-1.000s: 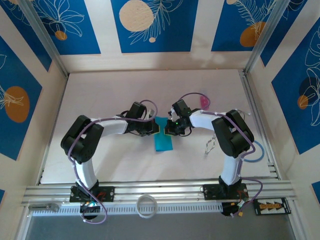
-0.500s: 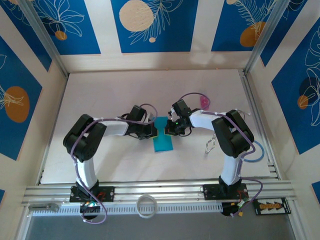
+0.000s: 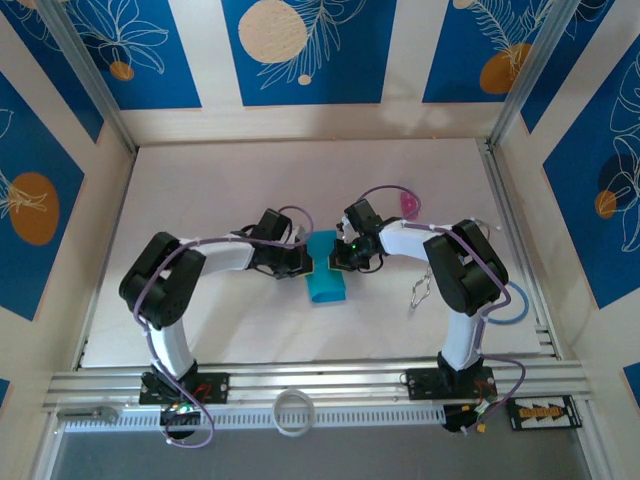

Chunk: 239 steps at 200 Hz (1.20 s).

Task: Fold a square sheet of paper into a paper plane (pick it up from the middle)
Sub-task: First fold the square sheet of paper in half at the center of the table.

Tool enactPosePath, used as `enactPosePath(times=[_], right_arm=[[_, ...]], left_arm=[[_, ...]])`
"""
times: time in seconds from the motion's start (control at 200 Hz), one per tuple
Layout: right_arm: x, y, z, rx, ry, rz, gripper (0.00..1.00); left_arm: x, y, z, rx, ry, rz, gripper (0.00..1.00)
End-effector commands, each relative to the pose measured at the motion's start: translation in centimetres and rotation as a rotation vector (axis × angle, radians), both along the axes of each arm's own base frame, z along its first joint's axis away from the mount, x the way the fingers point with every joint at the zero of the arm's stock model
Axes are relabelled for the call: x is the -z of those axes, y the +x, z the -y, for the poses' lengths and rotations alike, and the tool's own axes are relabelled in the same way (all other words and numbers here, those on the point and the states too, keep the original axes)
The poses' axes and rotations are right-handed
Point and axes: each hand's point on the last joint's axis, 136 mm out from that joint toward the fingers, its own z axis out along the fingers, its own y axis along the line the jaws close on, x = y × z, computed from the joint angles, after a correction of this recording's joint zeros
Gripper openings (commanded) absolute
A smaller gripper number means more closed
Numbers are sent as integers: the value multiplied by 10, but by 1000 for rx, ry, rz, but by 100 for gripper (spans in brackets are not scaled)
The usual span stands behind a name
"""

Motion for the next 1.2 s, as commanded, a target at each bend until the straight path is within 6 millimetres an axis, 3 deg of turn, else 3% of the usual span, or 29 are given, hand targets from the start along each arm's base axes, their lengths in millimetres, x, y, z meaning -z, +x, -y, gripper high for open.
enactPosePath(times=[0.0, 0.09, 0.275, 0.54, 0.67, 0.81, 0.9, 1.03, 1.191], right_arm=[[40, -30, 34, 40, -157, -133, 1], [41, -31, 33, 43, -154, -134, 1], [43, -32, 35, 43, -158, -136, 1], [46, -37, 38, 52, -177, -152, 1], [46, -37, 38, 56, -179, -155, 1], [45, -37, 37, 61, -181, -154, 1], [44, -37, 38, 64, -184, -159, 1], [44, -37, 37, 62, -183, -161, 1], [44, -38, 38, 62, -185, -165, 1]], left_arm=[[-29, 1, 15, -27, -109, -24, 0], [-27, -1, 20, -43, -151, -44, 0], [5, -14, 16, -56, -131, -119, 0], [42, -34, -14, -46, 40, -136, 0], [32, -33, -15, -17, 56, -103, 0], [-6, -27, 5, 18, -29, -53, 0], [-17, -30, 17, 42, -73, -70, 0], [-19, -27, 26, 10, -129, -78, 0], [5, -35, 18, 13, -61, -104, 0]])
